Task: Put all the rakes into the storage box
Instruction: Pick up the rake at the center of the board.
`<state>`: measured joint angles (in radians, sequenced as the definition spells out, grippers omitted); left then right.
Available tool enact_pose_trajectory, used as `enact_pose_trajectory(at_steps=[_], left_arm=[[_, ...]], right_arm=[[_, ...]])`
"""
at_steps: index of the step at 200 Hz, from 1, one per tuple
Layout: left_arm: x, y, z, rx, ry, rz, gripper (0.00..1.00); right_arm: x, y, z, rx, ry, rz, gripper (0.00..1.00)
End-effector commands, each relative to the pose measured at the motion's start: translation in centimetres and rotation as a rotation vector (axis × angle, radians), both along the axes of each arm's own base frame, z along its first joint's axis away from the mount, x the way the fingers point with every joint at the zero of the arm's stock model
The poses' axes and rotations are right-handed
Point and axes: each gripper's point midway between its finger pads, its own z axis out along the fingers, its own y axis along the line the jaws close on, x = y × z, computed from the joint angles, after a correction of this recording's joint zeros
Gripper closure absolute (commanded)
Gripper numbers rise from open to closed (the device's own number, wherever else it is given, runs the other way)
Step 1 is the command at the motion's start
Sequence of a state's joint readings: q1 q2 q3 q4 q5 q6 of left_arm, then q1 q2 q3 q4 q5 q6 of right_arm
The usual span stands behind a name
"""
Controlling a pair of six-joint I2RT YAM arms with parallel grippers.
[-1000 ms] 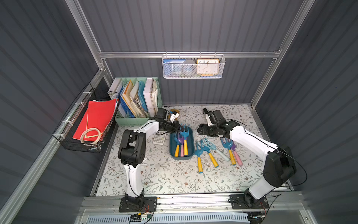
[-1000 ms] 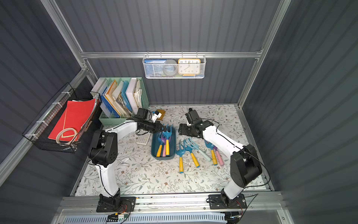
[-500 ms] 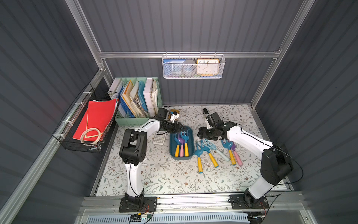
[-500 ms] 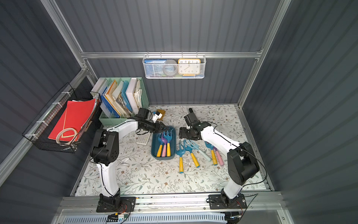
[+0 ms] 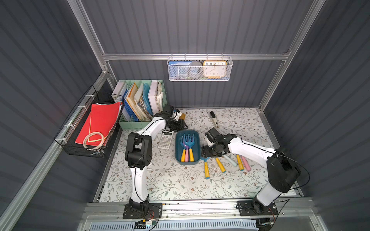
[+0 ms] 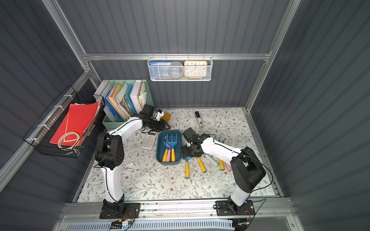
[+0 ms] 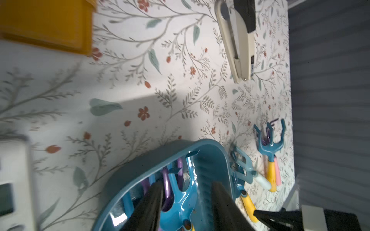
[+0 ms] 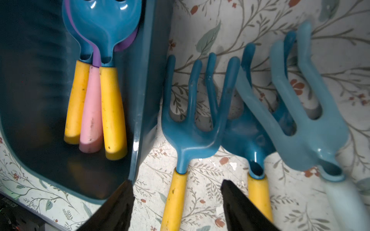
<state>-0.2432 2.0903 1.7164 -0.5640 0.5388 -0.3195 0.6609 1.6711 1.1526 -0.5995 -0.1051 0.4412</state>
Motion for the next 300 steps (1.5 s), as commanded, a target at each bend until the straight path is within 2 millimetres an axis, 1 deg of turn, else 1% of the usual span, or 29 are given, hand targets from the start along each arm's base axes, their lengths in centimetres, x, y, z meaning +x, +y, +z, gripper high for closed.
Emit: enact_pose_trajectory(at_steps=[1, 15, 26, 41, 52, 68, 94, 110, 138, 159, 167, 183, 199, 204, 213, 230, 267, 290, 300], left_arm=[[-0.7, 0.9, -1.2, 0.052, 0.072, 0.062, 0.53], [-0.7, 0.7, -0.4, 0.028, 0.041, 0.061, 0.52], [-0.8, 0.7, 0.1, 0.023, 0.025, 0.064, 0.49], [-0.7, 0.9, 0.6, 0.022, 0.004, 0.076, 0.46], [-0.7, 0.8, 0.5, 0.019, 0.005, 0.077, 0.44], [-0.7, 0.8, -0.1, 0.017, 0.024, 0.082, 0.44], [-0.9, 0.8, -0.7, 0.019, 0.046, 0.088, 0.40], [-1.0, 0.7, -0.8, 0.010, 0.052, 0.079, 0.35], [-1.0, 0.6, -0.9, 0.006, 0.058, 0.076, 0.34], [-1.1, 0.5, -0.9, 0.000, 0.059, 0.070, 0.34], [-1.1, 0.5, -0.9, -0.001, 0.057, 0.069, 0.34], [-1.1, 0.4, -0.8, 0.000, 0.055, 0.066, 0.33], [-1.1, 0.4, -0.8, -0.001, 0.053, 0.067, 0.31], [-1.1, 0.4, -0.8, -0.001, 0.054, 0.067, 0.31], [-1.0, 0.4, -0.8, -0.003, 0.054, 0.066, 0.30], [-1.0, 0.3, -0.8, -0.009, 0.054, 0.061, 0.30], [-1.1, 0.2, 0.0, -0.020, 0.021, 0.047, 0.26], [-1.2, -0.2, 0.8, -0.048, -0.013, 0.025, 0.22], [-1.3, -0.6, 1.4, -0.074, -0.031, 0.008, 0.21]], right_arm=[[-1.8, -0.3, -1.1, -0.033, 0.071, 0.065, 0.29], [-3.0, -0.2, -2.1, -0.040, 0.110, 0.094, 0.29], [-3.9, 0.1, -2.8, -0.027, 0.143, 0.113, 0.30], [-4.6, 0.0, -3.4, -0.047, 0.159, 0.143, 0.33], [-5.0, -0.1, -3.7, -0.064, 0.162, 0.168, 0.34], [-5.6, -0.4, -4.4, -0.087, 0.176, 0.180, 0.36], [-6.4, -1.3, -5.7, -0.123, 0.207, 0.168, 0.40], [-6.6, -1.7, -6.2, -0.140, 0.216, 0.156, 0.44], [-6.7, -1.9, -6.7, -0.149, 0.219, 0.143, 0.50], [-6.5, -2.4, -7.3, -0.178, 0.220, 0.121, 0.59], [-6.5, -2.7, -7.6, -0.197, 0.227, 0.108, 0.64], [-6.5, -2.8, -8.3, -0.211, 0.243, 0.090, 0.81], [-5.9, -3.1, -8.5, -0.237, 0.229, 0.071, 0.97], [-5.6, -3.1, -8.4, -0.247, 0.219, 0.070, 1.00], [-4.8, -3.3, -8.1, -0.275, 0.196, 0.065, 1.00], [-3.2, -3.3, -6.6, -0.283, 0.151, 0.047, 1.00], [0.7, -3.8, -1.8, -0.203, 0.030, -0.053, 1.00], [2.5, -3.4, 0.9, -0.122, -0.038, -0.089, 1.00], [3.2, -2.9, 2.1, -0.085, -0.065, -0.090, 1.00]])
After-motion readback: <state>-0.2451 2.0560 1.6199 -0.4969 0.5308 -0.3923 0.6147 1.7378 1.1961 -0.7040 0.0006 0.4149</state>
